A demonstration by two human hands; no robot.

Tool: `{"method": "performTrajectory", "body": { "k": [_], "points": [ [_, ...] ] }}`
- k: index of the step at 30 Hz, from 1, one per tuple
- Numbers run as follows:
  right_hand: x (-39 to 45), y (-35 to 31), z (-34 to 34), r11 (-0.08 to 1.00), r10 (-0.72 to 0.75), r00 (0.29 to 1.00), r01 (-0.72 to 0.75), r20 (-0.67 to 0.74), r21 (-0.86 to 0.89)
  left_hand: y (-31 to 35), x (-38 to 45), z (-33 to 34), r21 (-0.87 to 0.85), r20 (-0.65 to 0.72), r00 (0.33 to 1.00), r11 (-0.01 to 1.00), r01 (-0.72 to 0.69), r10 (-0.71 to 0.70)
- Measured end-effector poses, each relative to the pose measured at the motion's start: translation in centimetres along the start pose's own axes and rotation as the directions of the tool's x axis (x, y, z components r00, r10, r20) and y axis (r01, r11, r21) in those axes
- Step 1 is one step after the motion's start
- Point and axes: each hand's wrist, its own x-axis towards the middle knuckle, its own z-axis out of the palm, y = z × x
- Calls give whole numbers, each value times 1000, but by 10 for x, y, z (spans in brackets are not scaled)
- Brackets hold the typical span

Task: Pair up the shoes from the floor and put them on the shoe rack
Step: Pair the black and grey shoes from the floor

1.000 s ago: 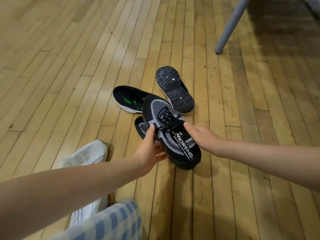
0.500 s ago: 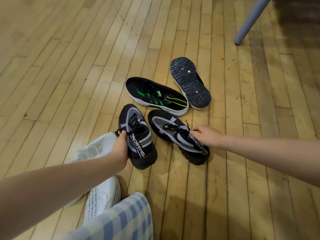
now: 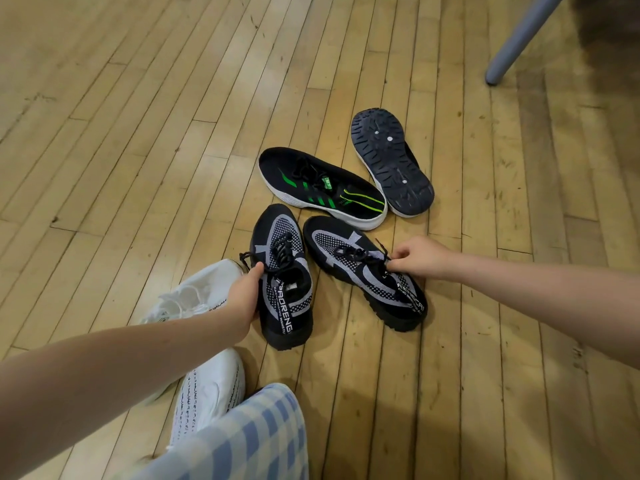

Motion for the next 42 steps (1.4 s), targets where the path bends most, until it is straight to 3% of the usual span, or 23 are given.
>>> {"method": "performTrajectory", "body": {
  "k": [2, 8, 11, 16, 22, 29, 36, 42],
  "points": [
    [-1, 0, 2, 999, -41, 998, 41, -37, -12, 0, 0, -1, 20, 0, 1000, 1000, -8, 8],
    [-10, 8, 10, 971, -38, 995, 58, -91, 234, -2, 2, 0, 16, -17, 1000, 1000, -11, 12],
    [-11, 10, 18, 934, 26, 991, 24, -134, 357, -3, 2, 1, 19, -20, 1000, 1000, -16, 16],
    [-13, 17, 27, 801, 178, 981, -95, -84, 591, -4, 3, 1, 19, -2, 1000, 999, -29, 29],
    [-26, 14, 29, 744, 269, 953, -113, -140, 659, -4, 1, 3, 44, 13, 998, 997, -58, 58],
    [-43, 9, 21, 708, 229, 970, -111, -78, 697, -2, -1, 11, 122, 87, 991, 986, -111, 100],
    [-84, 27, -19, 806, 182, 964, -33, -195, 591, -13, -20, 23, 261, 220, 969, 950, -173, 116],
    [-135, 69, -49, 756, 315, 884, -14, -345, 654, 4, -58, 92, 244, 386, 911, 935, -256, 148]
  ]
}}
